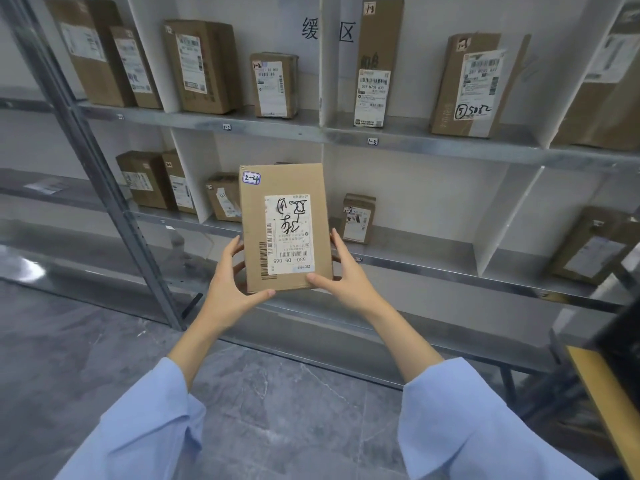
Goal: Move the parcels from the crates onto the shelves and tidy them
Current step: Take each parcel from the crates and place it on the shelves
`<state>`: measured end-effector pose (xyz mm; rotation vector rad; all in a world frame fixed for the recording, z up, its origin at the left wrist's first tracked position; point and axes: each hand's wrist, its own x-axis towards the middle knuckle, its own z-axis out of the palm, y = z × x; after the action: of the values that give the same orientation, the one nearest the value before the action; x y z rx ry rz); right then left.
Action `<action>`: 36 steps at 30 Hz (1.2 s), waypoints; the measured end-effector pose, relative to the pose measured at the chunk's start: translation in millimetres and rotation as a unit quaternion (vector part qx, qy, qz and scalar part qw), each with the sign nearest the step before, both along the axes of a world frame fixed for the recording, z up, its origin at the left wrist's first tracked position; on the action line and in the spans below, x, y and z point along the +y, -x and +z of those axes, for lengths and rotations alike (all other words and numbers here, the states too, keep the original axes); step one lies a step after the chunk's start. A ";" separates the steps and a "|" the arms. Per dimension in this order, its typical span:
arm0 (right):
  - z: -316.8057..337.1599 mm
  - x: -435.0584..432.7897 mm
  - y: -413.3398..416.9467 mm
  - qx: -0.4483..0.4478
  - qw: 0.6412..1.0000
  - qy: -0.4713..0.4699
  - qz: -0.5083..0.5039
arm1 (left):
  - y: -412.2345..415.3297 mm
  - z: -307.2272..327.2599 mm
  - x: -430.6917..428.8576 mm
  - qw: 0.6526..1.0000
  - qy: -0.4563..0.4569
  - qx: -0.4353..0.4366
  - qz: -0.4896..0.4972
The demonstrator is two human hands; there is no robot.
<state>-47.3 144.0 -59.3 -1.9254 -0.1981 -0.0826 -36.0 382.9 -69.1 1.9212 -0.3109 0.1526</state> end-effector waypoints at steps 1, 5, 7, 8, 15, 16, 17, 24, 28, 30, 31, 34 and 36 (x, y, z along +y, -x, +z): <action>-2.2 1.1 0.5 0.000 1.000 0.006 -0.003 | -0.2 -2.0 1.3 1.000 0.001 0.007 -0.001; -5.5 -9.4 4.9 0.006 0.999 0.039 -0.016 | -4.0 -7.2 -10.7 0.999 -0.030 -0.003 -0.014; -5.7 -23.1 9.5 0.009 0.998 0.046 -0.035 | -7.3 -8.1 -29.1 0.999 -0.037 -0.010 -0.033; -6.2 -32.1 11.8 0.009 0.998 0.047 -0.050 | -9.1 -8.6 -40.3 0.998 -0.038 -0.009 -0.043; -13.0 -124.4 38.6 0.009 0.987 0.007 -0.162 | -20.3 -14.1 -142.0 0.990 -0.017 -0.005 -0.140; -13.4 -138.8 43.3 0.012 0.985 0.000 -0.173 | -20.2 -15.2 -159.6 0.988 -0.014 -0.007 -0.153; -14.1 -152.7 48.1 0.014 0.983 -0.007 -0.185 | -19.9 -16.3 -176.6 0.986 -0.012 -0.010 -0.164; -19.6 -251.9 70.9 0.026 0.965 -0.009 -0.259 | -18.6 -20.5 -289.5 0.977 -0.009 -0.020 -0.214; -20.9 -305.3 72.6 0.034 0.959 0.023 -0.280 | -26.0 -26.5 -350.5 0.974 -0.027 -0.031 -0.221; -23.9 -333.3 71.0 0.034 0.955 0.043 -0.291 | -29.4 -30.9 -377.4 0.972 -0.045 -0.043 -0.226; -25.2 -346.4 70.9 0.036 0.953 0.045 -0.296 | -31.0 -33.0 -389.9 0.971 -0.053 -0.046 -0.229; -29.6 -385.0 72.6 0.042 0.954 0.026 -0.295 | -34.4 -39.8 -425.3 0.970 -0.066 -0.045 -0.230; -34.5 -408.4 73.6 0.047 0.958 0.019 -0.281 | -35.1 -44.5 -446.6 0.970 -0.069 -0.046 -0.227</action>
<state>-120.9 -264.4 -93.8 -1.9677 0.4202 -0.3656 -0.9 -63.7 -113.6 1.9306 -0.8329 -0.0869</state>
